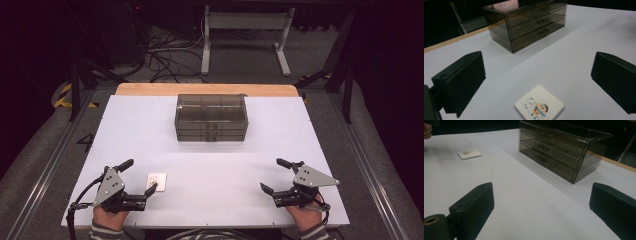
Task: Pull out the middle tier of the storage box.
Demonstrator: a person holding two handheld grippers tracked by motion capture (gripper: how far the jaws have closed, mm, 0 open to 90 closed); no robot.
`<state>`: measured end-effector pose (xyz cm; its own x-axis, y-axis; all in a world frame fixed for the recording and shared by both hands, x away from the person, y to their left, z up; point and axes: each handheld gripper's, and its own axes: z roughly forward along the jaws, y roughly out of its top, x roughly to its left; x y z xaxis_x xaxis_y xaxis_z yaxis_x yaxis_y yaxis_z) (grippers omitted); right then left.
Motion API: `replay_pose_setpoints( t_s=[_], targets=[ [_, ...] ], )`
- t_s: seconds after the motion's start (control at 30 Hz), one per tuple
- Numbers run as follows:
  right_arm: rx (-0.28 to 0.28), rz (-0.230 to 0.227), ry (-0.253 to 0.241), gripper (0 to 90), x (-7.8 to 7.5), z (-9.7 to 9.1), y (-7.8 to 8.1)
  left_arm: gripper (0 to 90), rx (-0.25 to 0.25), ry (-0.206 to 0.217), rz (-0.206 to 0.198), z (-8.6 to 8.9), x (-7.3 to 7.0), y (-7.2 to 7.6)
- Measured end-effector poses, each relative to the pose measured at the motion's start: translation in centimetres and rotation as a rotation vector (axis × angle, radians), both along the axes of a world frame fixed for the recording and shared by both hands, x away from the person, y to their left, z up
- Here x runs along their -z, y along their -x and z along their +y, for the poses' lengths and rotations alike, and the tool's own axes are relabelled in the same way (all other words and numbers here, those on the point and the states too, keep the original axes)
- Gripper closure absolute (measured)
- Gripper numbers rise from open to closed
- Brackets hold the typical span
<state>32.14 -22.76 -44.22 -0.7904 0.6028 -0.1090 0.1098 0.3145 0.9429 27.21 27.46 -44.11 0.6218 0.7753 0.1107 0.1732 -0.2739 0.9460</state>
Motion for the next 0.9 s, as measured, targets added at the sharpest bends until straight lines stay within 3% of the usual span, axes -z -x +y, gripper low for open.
replay_pose_setpoints(
  t_s=[0.57, 0.9],
  targets=[
    [0.012, -0.005, 0.016, 9.9, -0.24, 0.10, 0.47, 0.3, 0.002, -0.003, -0.007, -0.14, -0.06, 0.05],
    [0.011, 0.037, 0.046, 14.4, -0.53, 0.92, -0.26, 0.3, -0.005, 0.000, -0.008, -0.05, -0.11, 0.12]
  ],
)
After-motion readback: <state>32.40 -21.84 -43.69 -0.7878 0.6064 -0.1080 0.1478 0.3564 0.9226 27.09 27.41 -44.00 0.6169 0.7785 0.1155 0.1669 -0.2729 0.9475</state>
